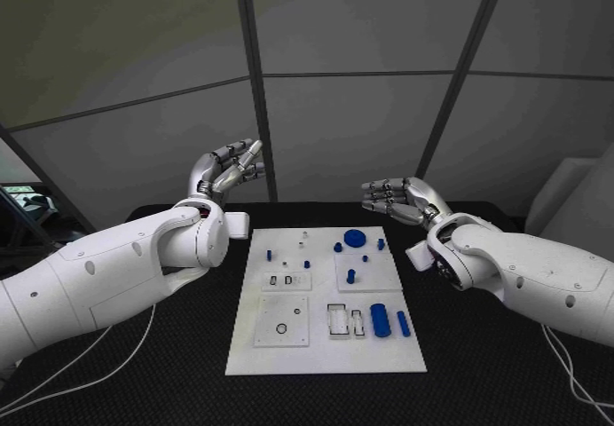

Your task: Assemble the parts on the task board

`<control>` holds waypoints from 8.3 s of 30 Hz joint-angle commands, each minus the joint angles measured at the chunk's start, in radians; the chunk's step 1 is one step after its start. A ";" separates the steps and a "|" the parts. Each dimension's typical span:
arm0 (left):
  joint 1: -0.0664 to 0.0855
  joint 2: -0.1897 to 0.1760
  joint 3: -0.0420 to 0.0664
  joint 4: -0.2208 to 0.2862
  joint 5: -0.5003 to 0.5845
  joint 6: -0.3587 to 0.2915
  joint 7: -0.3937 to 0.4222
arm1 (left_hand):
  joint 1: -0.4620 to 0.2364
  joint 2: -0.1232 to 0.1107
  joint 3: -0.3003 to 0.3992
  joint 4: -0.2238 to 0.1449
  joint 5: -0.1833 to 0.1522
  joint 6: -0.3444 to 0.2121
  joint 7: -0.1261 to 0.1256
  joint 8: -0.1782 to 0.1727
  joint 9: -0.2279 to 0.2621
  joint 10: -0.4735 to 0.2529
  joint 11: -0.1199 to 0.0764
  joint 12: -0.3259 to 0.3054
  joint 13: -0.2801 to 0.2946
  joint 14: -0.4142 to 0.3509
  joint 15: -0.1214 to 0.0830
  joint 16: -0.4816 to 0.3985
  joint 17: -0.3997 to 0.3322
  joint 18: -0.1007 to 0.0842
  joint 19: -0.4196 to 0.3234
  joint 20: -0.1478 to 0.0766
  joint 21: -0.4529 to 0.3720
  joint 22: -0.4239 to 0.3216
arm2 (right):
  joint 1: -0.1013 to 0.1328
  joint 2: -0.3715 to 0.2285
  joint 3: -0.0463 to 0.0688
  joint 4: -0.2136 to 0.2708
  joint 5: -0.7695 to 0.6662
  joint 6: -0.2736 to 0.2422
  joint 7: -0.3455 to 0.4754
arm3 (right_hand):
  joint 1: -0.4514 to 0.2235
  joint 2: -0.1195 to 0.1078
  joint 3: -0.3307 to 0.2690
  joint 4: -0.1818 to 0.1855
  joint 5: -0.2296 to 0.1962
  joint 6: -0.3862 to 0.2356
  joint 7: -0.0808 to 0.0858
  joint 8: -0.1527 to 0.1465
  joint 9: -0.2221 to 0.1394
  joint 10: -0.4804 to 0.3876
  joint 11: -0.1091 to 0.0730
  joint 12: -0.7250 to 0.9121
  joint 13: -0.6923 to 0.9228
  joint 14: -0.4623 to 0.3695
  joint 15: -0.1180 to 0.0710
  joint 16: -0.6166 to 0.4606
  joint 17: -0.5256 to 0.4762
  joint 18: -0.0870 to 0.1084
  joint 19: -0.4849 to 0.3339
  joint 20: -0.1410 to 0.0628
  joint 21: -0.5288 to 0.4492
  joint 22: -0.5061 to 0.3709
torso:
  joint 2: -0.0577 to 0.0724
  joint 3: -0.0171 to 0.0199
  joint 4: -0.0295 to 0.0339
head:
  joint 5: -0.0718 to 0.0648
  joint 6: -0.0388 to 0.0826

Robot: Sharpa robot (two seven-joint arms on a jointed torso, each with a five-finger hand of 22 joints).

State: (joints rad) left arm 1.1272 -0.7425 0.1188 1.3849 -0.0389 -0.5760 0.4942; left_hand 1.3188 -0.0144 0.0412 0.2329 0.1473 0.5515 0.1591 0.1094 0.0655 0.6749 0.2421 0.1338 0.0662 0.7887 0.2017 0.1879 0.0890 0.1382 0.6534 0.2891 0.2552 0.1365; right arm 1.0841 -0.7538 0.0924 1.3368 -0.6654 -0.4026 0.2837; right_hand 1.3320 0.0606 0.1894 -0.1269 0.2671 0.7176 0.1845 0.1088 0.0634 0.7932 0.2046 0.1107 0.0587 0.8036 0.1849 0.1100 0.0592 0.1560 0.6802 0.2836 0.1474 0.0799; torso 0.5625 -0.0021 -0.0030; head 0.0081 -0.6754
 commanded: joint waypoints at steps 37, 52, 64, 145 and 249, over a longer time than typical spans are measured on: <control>-0.006 -0.176 0.000 0.273 -0.035 0.174 -0.036 | 0.080 0.029 -0.032 -0.104 -0.002 0.385 0.065 -0.004 -0.001 0.352 -0.072 -0.034 0.001 0.320 -0.084 -0.044 0.074 0.045 0.334 -0.070 0.108 0.017 | 0.123 0.096 0.000 -0.005 -1.067 0.259 -0.412 | -0.008 -0.175 0.143 0.065 -0.016 0.316 -0.047 -0.040 0.005 0.372 -0.127 -0.047 0.010 0.699 -0.195 0.613 0.426 0.025 0.552 -0.211 0.535 0.253 | 0.168 -0.0145 0.0270 | -0.046 0.056; -0.006 -0.183 0.000 0.278 -0.035 0.180 -0.039 | 0.077 0.030 -0.034 -0.104 -0.002 0.384 0.067 -0.008 -0.001 0.350 -0.071 -0.038 0.000 0.323 -0.084 -0.046 0.078 0.045 0.341 -0.071 0.112 0.019 | 0.123 0.111 0.000 -0.011 -1.090 0.308 -0.439 | 0.000 -0.194 0.154 0.095 -0.018 0.297 -0.050 -0.041 0.005 0.327 -0.123 -0.045 0.016 0.694 -0.196 0.911 0.734 0.024 0.545 -0.199 0.641 0.329 | 0.180 -0.0143 0.0287 | -0.052 0.060; -0.006 -0.188 0.000 0.285 -0.035 0.183 -0.042 | 0.075 0.030 -0.036 -0.105 -0.002 0.382 0.069 -0.011 -0.001 0.348 -0.069 -0.042 0.000 0.322 -0.083 -0.049 0.080 0.044 0.343 -0.071 0.113 0.019 | 0.123 0.127 0.000 -0.026 -1.092 0.312 -0.440 | 0.004 -0.187 0.163 0.108 -0.017 0.295 -0.049 -0.039 0.006 0.333 -0.123 -0.041 0.019 0.694 -0.195 0.986 0.813 0.014 0.558 -0.197 0.716 0.416 | 0.190 -0.0129 0.0292 | -0.048 0.061; -0.005 -0.186 0.001 0.270 -0.035 0.191 -0.052 | 0.069 0.037 -0.042 -0.108 -0.002 0.378 0.076 -0.025 0.000 0.341 -0.062 -0.056 0.001 0.302 -0.075 -0.071 0.086 0.041 0.329 -0.066 0.104 0.014 | 0.142 0.353 0.000 -0.234 -1.053 0.067 -0.362 | 0.075 -0.146 0.286 0.091 -0.102 0.373 -0.037 -0.016 0.019 0.448 -0.133 -0.031 0.049 0.693 -0.200 1.136 0.960 -0.017 0.593 -0.203 0.948 0.682 | 0.220 -0.0131 0.0317 | -0.033 0.078; -0.004 -0.172 0.001 0.230 -0.035 0.226 -0.072 | 0.072 0.043 -0.042 -0.112 -0.004 0.377 0.076 -0.029 0.000 0.340 -0.062 -0.060 0.001 0.300 -0.074 -0.078 0.090 0.042 0.324 -0.064 0.101 0.012 | 0.143 0.076 0.003 -0.057 -0.802 0.202 -0.558 | 0.067 -0.199 -0.190 0.415 0.063 0.144 -0.034 0.094 0.035 0.444 -0.143 0.929 0.906 0.724 -0.203 1.345 1.254 -0.062 0.681 -0.196 1.160 0.984 | 0.212 0.0010 0.0034 | -0.022 0.075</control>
State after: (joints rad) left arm 1.1214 -0.9160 0.1185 1.6144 -0.0681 -0.3642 0.4199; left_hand 1.3925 0.0187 0.0000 0.1269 0.1467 0.9256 0.2287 0.0854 0.0657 1.0153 0.1757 0.0802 0.0662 1.0955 0.1251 0.1161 0.1776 0.1931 0.9844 0.2254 0.3584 0.1501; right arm 1.2252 -0.6792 0.0941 1.2802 -1.4676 -0.1958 -0.2731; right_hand 1.3949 -0.1444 0.0032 0.2883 0.3288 0.8672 0.1501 0.2001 0.0975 1.2311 0.0608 1.0338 0.9581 1.4688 -0.0251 1.4499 1.3066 0.1081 1.3549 0.0872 1.3040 1.0615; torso 0.7746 -0.0015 0.0019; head -0.0145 -0.6000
